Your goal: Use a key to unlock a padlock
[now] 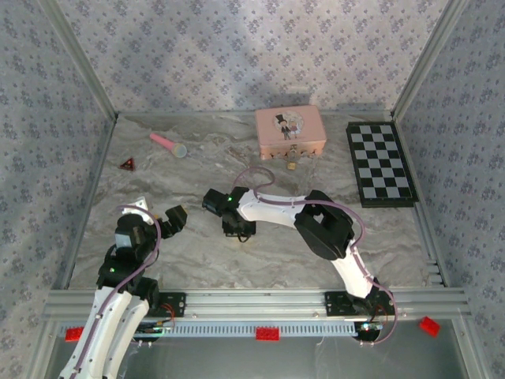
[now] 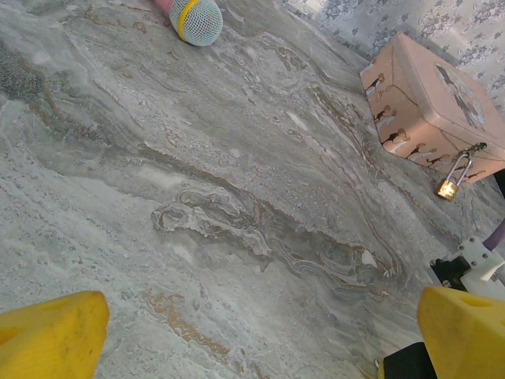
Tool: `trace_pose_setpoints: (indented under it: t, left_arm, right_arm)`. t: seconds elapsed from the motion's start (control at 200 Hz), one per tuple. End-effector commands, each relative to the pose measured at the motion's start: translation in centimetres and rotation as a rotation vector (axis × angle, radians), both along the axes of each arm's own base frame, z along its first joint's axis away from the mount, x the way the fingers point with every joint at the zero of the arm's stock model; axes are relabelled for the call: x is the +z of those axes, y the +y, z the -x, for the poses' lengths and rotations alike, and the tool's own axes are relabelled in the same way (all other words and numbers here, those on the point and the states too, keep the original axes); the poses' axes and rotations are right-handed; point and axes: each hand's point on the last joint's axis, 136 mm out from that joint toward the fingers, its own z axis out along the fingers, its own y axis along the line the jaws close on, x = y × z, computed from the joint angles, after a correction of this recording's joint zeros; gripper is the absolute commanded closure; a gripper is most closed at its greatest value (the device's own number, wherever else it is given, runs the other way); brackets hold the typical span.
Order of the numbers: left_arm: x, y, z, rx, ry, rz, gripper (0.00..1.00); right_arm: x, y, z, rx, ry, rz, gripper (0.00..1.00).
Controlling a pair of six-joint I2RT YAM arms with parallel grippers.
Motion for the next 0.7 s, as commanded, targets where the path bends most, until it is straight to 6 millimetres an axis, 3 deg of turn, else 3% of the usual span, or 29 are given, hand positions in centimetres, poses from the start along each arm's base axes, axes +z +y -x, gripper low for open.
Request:
trace_pose_setpoints:
  t: [0.0, 0.42, 0.695]
  left_arm:
    - [1.2, -0.4, 0.0, -0.017, -0.024, 0.019, 0.0]
    - [0.9, -0.4, -0.1, -0.016, -0.021, 0.016, 0.0]
    - [0.7, -0.4, -0.2, -0.015, -0.012, 0.014, 0.0]
  right_arm:
    - [-0.8, -1.1, 0.4, -0.018, 0.0, 0.059, 0.8]
    - [-0.3, -1.3, 0.3, -0.024, -0.03, 0.043, 0.88]
    - [1.2, -1.5, 0.1, -0.02, -0.091, 0.025, 0.94]
